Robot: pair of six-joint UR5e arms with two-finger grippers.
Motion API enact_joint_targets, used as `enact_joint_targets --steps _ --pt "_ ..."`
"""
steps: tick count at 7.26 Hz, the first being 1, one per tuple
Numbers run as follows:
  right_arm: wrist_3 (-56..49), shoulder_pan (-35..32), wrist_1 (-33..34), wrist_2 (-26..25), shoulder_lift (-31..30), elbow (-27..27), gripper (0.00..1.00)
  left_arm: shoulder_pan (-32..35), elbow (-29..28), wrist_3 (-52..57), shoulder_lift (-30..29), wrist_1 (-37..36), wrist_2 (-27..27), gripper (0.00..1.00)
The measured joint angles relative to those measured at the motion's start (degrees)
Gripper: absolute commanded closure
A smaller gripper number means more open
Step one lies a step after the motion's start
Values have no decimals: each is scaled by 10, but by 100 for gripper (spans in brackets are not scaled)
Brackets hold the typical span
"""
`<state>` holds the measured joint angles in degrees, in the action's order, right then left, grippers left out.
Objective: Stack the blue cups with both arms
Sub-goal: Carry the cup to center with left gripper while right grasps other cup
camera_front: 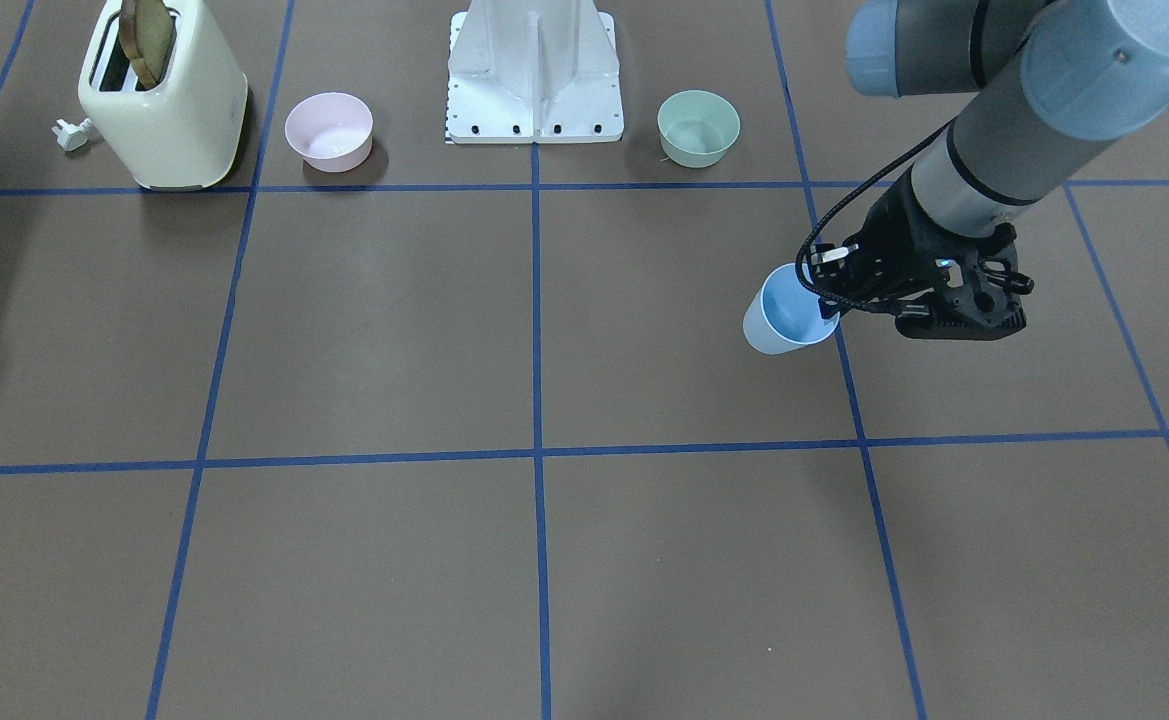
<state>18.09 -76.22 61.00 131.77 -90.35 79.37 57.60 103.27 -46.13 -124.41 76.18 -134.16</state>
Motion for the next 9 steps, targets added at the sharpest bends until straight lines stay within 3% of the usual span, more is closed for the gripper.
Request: enact_joint_targets --steps 1,6,9 --pt "2 1 1 -1 3 -2 100 -2 1 -2 0 0 1 100" --pt "7 3 9 2 39 -14 100 -14 -1 -9 -4 4 2 100" --pt "4 -24 88 32 100 -11 100 -61 -54 -88 -22 96 25 100"
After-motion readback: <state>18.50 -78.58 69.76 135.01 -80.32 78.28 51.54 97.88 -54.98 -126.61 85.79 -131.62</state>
